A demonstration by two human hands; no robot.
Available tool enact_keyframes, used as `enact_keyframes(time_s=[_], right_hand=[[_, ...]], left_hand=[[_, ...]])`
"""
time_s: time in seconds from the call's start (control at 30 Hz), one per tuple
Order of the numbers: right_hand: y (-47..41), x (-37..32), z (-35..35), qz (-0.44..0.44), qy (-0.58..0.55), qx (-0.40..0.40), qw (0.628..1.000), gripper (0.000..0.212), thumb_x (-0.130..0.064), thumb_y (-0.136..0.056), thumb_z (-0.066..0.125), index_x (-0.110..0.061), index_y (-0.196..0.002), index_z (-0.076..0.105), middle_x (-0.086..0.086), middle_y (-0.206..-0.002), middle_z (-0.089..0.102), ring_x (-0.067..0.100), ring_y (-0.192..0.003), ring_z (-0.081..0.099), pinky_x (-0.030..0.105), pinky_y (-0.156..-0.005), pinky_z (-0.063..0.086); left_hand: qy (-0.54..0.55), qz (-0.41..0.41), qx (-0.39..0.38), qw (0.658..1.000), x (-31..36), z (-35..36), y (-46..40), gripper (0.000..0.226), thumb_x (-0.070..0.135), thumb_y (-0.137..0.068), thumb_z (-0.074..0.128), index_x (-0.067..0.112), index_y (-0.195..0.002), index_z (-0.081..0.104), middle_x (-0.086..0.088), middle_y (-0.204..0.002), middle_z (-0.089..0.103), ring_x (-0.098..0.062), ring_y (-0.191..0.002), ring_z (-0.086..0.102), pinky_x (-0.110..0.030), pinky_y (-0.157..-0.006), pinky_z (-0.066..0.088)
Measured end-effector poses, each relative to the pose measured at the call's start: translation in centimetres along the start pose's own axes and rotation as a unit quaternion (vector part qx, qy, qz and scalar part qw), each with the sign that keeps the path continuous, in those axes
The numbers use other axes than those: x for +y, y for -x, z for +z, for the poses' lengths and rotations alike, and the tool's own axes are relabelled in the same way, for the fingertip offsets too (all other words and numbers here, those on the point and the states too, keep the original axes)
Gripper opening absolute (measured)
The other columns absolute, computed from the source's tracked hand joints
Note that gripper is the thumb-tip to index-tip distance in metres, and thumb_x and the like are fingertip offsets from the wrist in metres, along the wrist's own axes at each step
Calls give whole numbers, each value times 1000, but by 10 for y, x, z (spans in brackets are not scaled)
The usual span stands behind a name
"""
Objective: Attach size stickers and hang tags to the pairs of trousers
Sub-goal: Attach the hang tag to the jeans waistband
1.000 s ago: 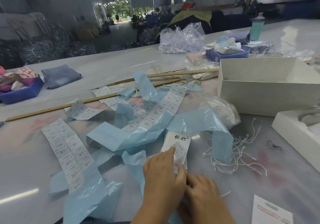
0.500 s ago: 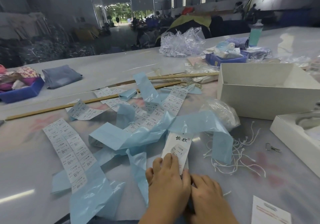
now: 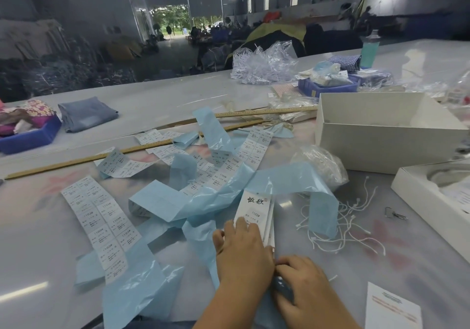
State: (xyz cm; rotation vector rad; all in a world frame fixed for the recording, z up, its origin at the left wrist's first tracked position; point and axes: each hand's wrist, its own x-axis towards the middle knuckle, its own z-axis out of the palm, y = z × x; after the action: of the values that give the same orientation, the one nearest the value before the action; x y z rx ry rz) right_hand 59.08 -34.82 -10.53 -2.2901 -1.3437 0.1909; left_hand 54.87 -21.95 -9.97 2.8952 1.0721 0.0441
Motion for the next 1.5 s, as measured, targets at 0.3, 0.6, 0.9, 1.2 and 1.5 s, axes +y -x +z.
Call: enact_keyframes(time_s=[0.3, 0.6, 0.9, 1.2, 1.5], right_hand=[[-1, 29, -8, 73, -81, 69, 992, 14, -20, -88, 64, -26, -100, 67, -18, -101, 57, 2, -103, 48, 10, -90, 31], [-29, 48, -23, 184, 61, 67, 979, 11, -31, -89, 47, -24, -93, 55, -4, -103, 61, 19, -90, 59, 30, -75, 50], [-35, 48, -17, 177, 117, 40, 976, 10, -13, -89, 45, -21, -84, 50, 0, -95, 62, 22, -84, 63, 30, -66, 47], [-33, 47, -12, 149, 138, 26, 979, 16, -13, -89, 43, -20, -103, 50, -2, -108, 55, 18, -96, 54, 25, -68, 36], [-32, 38, -11, 143, 229, -28, 963, 33, -9, -88, 45, -14, -121, 49, 6, -121, 54, 25, -111, 55, 34, -83, 47]], left_hand=[[31, 21, 43, 998, 1, -11, -1, 28, 40, -97, 35, 27, -110, 56, 5, -114, 56, -20, -107, 51, -41, -88, 25], [19, -12, -17, 1000, 1, -15, -14, 50, 60, -87, 45, 23, -119, 54, 0, -121, 53, -24, -112, 49, -42, -94, 32], [-39, 9, -7, 999, 9, -28, -8, 28, 27, -94, 36, 19, -105, 61, -4, -105, 63, -24, -85, 47, -40, -80, 25], [-28, 21, 42, 999, 8, -29, -4, 23, 20, -89, 45, 23, -105, 62, 0, -102, 67, -22, -95, 56, -37, -80, 23], [339, -11, 124, 933, 5, -35, 4, 26, 36, -95, 58, 21, -76, 49, 6, -78, 64, -20, -79, 58, -33, -69, 44]])
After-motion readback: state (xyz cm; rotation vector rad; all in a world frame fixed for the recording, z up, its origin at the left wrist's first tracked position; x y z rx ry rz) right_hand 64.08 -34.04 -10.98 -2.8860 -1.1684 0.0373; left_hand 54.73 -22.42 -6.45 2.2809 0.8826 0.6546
